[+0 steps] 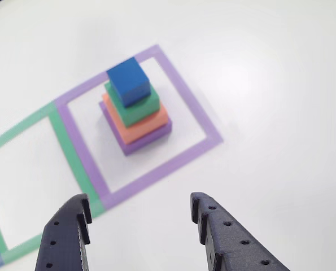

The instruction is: Tower of hanoi

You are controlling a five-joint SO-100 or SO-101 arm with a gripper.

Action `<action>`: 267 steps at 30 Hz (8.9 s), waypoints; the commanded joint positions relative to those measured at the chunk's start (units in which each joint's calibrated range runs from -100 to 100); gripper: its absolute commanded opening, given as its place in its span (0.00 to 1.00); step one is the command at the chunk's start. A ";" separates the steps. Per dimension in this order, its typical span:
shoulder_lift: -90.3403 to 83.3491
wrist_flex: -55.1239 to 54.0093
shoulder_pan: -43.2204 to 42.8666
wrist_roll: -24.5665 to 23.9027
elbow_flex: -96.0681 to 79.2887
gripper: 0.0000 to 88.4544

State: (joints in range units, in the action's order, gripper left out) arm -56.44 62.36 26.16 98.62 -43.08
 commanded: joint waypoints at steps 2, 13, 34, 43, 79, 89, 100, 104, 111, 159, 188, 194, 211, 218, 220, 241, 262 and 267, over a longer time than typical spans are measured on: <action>-3.34 -17.80 0.04 1.38 -11.67 0.24; 6.36 -56.25 -0.73 1.38 -27.93 0.30; 28.87 -87.90 -0.35 1.38 -31.75 0.35; 37.29 -91.94 -0.96 1.38 -26.39 0.34; 47.30 -98.26 -3.01 1.38 -23.39 0.26; 47.30 -98.58 -3.55 1.38 -23.30 0.13; 47.30 -98.58 -4.08 1.38 -23.21 0.05; 47.14 -98.58 -4.23 1.38 -22.93 0.04; 41.69 -91.78 -5.07 1.38 -21.30 0.05; 4.27 24.29 -14.45 1.38 32.86 0.04; 39.45 -95.75 -23.30 1.38 -37.47 0.07; 52.59 -110.64 -25.20 1.38 -37.38 0.07; 73.50 -123.19 -25.66 1.38 -27.84 0.07; 76.55 -126.02 -25.74 1.38 -28.48 0.07; 77.19 -126.18 -25.66 1.38 -28.39 0.07; 75.51 -127.80 -24.21 1.38 -28.75 0.28; 8.44 -37.71 -18.95 1.38 -21.48 0.00; 4.19 -15.78 -13.16 1.38 -7.94 0.00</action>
State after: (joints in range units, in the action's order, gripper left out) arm -47.74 30.34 8.80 99.41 -62.58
